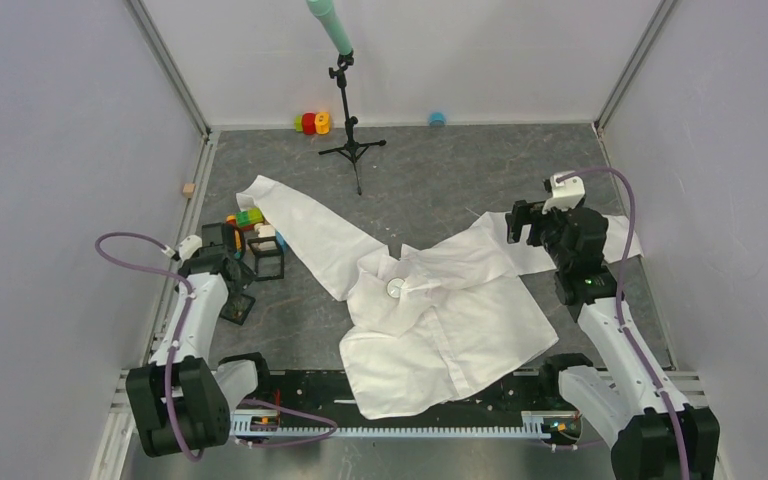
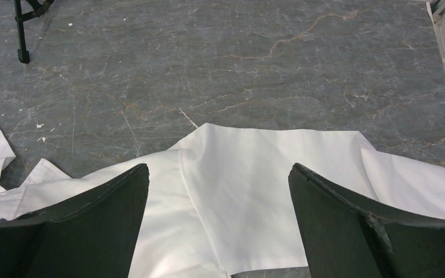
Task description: Pin the brooch onto the clothing
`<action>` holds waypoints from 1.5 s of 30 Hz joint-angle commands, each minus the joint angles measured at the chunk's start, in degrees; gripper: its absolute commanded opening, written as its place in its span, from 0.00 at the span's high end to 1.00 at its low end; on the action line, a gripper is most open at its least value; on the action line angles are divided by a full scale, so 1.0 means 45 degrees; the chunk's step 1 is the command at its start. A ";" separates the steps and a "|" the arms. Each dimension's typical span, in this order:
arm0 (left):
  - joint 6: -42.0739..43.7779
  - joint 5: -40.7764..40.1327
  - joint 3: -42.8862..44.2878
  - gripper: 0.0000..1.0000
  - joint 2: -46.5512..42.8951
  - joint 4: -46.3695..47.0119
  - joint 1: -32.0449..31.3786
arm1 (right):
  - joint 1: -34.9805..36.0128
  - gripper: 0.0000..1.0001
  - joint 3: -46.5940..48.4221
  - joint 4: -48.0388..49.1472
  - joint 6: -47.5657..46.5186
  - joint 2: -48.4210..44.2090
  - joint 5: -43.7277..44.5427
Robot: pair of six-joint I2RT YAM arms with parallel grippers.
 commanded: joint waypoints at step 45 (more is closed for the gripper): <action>-0.1503 0.1319 -0.0554 0.79 0.0277 0.2143 0.0106 | -0.0605 0.05 -0.0496 0.0659 0.0340 -0.0042 -0.0489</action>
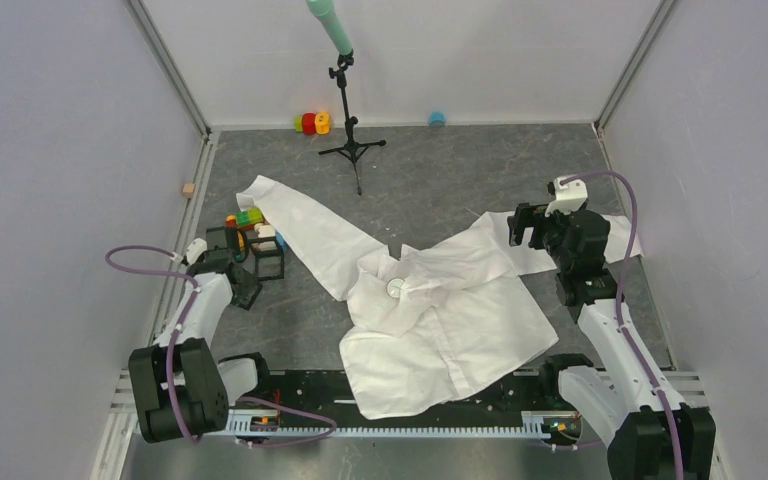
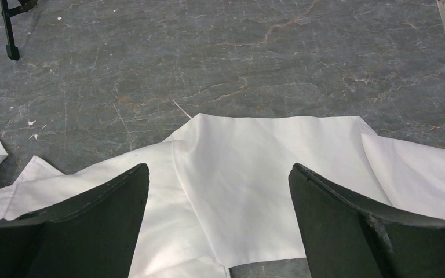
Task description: Pin the brooch onto the clothing
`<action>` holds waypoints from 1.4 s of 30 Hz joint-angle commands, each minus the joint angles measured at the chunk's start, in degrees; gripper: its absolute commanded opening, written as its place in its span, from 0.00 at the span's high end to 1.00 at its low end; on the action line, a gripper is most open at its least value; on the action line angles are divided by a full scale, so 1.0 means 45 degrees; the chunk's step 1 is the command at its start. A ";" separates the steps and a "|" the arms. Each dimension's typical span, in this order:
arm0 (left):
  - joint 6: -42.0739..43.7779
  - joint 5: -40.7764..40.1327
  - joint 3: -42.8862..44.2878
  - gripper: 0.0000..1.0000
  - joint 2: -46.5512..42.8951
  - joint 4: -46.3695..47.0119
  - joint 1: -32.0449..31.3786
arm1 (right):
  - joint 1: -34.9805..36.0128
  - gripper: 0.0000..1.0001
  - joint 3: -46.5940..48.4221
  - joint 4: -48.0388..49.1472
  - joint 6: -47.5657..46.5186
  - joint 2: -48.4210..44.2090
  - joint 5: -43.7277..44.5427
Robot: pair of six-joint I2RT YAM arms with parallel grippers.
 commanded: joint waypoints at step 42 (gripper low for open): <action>0.3344 1.5397 0.3668 0.98 -0.2871 0.6892 -0.6745 | 0.4384 0.06 0.3971 0.2124 0.2092 0.2575 -1.0549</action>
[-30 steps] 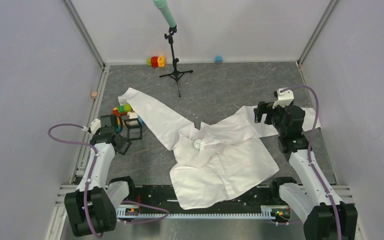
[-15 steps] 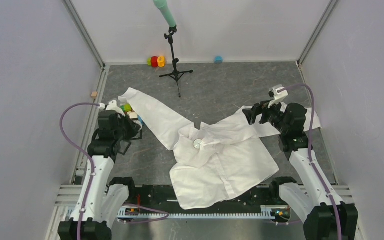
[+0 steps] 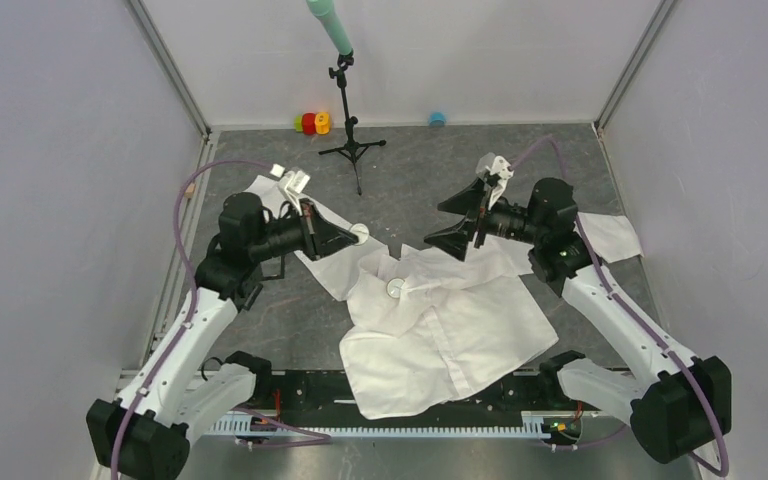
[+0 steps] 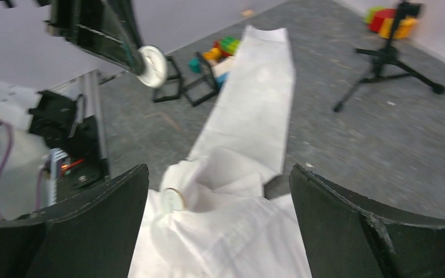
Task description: Pin the brooch onto the clothing
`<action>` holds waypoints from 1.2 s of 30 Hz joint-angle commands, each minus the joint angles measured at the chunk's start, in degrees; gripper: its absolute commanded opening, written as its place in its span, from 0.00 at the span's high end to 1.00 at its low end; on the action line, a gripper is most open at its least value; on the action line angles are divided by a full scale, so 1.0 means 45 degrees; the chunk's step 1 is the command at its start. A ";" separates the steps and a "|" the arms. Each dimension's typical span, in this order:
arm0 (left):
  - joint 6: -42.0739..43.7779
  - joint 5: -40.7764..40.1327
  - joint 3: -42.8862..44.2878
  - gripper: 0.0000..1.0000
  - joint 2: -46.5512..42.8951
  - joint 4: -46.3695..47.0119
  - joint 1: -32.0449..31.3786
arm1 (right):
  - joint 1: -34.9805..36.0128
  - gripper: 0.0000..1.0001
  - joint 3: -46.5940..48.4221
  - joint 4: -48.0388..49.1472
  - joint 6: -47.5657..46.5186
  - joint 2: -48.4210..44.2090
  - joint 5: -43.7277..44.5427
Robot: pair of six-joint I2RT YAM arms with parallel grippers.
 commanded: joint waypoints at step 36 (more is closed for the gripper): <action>0.1108 0.5173 0.1788 0.98 0.2704 0.1800 -0.2995 | 0.2852 0.36 0.1574 0.0770 0.3585 0.1694 -0.2605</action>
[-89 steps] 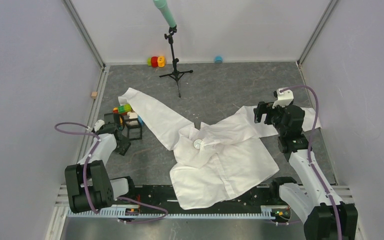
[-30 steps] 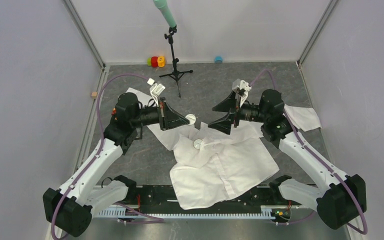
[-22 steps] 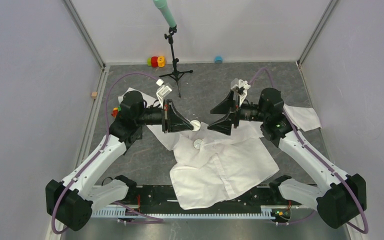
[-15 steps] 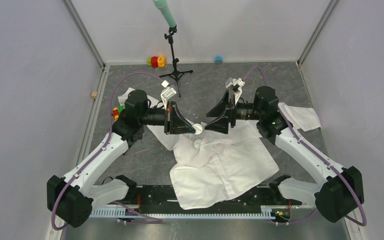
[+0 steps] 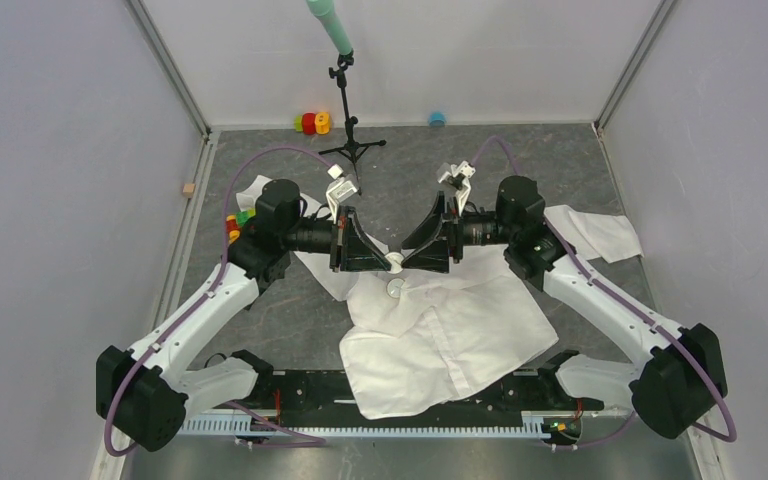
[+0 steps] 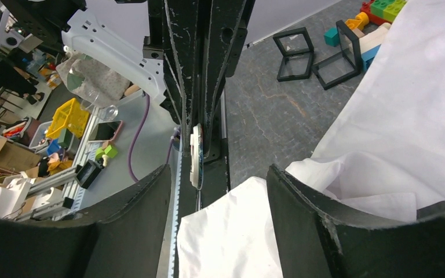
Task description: Pin the brooch onto the clothing
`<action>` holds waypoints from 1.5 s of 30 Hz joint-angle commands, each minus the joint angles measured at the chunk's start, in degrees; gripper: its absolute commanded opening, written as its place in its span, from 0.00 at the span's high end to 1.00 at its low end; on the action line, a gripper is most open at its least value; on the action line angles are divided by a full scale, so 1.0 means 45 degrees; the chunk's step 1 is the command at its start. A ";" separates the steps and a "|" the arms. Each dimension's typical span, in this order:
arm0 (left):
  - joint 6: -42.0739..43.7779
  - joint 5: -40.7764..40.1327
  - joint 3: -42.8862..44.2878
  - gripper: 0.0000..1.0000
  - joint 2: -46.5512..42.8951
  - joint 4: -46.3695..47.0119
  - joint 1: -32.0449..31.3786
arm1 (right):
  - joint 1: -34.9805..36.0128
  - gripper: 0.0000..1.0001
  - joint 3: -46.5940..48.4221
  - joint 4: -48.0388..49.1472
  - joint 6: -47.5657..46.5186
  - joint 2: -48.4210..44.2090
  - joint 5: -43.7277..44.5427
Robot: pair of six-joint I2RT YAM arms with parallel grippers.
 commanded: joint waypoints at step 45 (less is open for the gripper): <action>0.0107 -0.0552 -0.0129 0.98 0.0703 0.0843 -0.0302 | 0.0762 0.58 0.1978 -0.5133 -0.3950 0.0784 0.4578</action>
